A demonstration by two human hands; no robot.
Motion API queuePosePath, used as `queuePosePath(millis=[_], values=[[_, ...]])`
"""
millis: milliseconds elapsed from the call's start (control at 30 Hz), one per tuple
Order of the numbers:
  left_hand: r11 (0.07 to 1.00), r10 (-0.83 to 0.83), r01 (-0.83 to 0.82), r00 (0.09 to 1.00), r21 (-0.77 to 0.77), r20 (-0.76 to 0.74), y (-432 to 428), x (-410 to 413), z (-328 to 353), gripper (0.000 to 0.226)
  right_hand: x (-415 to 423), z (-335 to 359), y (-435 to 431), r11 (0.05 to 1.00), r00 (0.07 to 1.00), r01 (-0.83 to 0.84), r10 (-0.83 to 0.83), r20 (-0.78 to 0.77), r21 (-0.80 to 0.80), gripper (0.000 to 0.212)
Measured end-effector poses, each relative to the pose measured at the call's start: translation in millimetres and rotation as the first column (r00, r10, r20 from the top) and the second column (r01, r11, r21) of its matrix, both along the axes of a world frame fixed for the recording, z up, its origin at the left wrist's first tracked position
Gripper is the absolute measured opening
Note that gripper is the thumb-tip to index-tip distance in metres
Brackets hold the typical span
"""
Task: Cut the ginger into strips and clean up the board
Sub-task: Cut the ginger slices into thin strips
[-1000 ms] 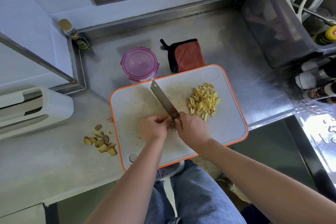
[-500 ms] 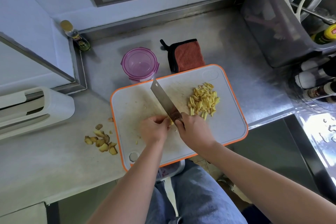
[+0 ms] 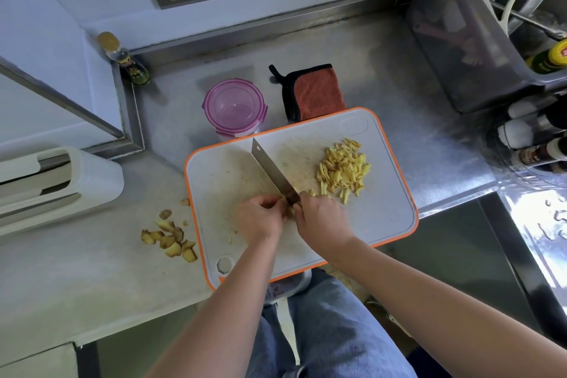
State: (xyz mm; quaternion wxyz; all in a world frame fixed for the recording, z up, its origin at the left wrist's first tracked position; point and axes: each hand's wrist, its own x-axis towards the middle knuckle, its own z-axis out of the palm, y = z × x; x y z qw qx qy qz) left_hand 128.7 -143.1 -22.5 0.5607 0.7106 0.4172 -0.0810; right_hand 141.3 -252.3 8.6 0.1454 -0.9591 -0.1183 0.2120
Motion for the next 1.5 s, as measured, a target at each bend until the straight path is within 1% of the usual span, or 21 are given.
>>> queuePosePath(millis=[100,233,367,467,633,700,767,833,900,933,1033,1100,1200,1300,1500], values=[[1.000,-0.005,0.006,1.000,-0.010,0.003,1,0,-2,0.012,-1,-3,-3,1.000,1.000,0.013,-0.014,0.004,0.024,0.024],[1.000,-0.005,0.005,1.000,0.007,0.030,0,-3,-3,0.010,-6,-4,-7,0.991,0.997,0.073,-0.075,0.009,0.111,0.022],[0.999,-0.022,0.021,0.999,0.038,0.028,-2,-2,-4,0.012,-4,-4,-6,0.996,0.999,0.047,-0.049,0.015,0.077,0.023],[0.997,-0.039,0.038,0.999,0.061,0.014,-2,-2,-5,0.003,-1,-4,-2,0.999,1.000,-0.009,0.008,0.025,0.038,0.025],[0.994,-0.025,0.024,1.000,0.105,0.007,-4,-2,2,0.002,-9,-5,-15,0.998,1.000,0.008,-0.008,0.011,0.068,0.026],[0.992,-0.028,0.027,1.000,0.123,0.005,-4,-1,6,0.007,-14,-5,-19,0.998,1.000,0.009,-0.008,-0.006,0.062,0.027],[0.991,-0.037,0.039,0.999,0.126,-0.017,-3,0,7,0.007,-14,-5,-16,0.998,1.000,0.011,-0.011,-0.010,0.062,0.027],[0.996,-0.029,0.031,0.999,0.086,-0.029,-3,0,6,0.005,-7,-5,-8,0.997,0.999,0.037,-0.036,-0.010,0.073,0.026],[0.999,-0.009,0.011,0.999,0.043,-0.033,-1,-1,3,0.021,1,-4,0,0.994,0.998,0.068,-0.067,-0.009,0.082,0.026],[0.999,-0.014,0.016,0.999,0.048,-0.036,-2,-2,2,0.024,4,-4,2,0.992,0.996,0.091,-0.090,-0.012,0.093,0.027],[0.998,-0.016,0.017,1.000,0.065,-0.021,-3,-1,8,0.023,6,-4,0,0.973,0.986,0.166,-0.165,-0.023,0.158,0.025],[0.997,-0.014,0.014,1.000,0.078,-0.009,-4,-1,11,0.024,4,-4,-6,0.964,0.982,0.186,-0.187,-0.012,0.187,0.024],[0.995,-0.036,0.037,0.999,0.097,-0.012,-5,-2,14,0.019,1,-2,-12,0.968,0.988,0.143,-0.152,0.027,0.208,0.024],[0.995,-0.030,0.032,0.999,0.097,-0.017,-5,-2,14,0.025,-3,1,-11,0.980,0.994,0.077,-0.090,0.064,0.186,0.024],[0.992,-0.022,0.024,1.000,0.121,-0.019,-5,-4,11,0.017,-6,-1,-9,0.986,0.996,0.051,-0.062,0.062,0.159,0.026]])
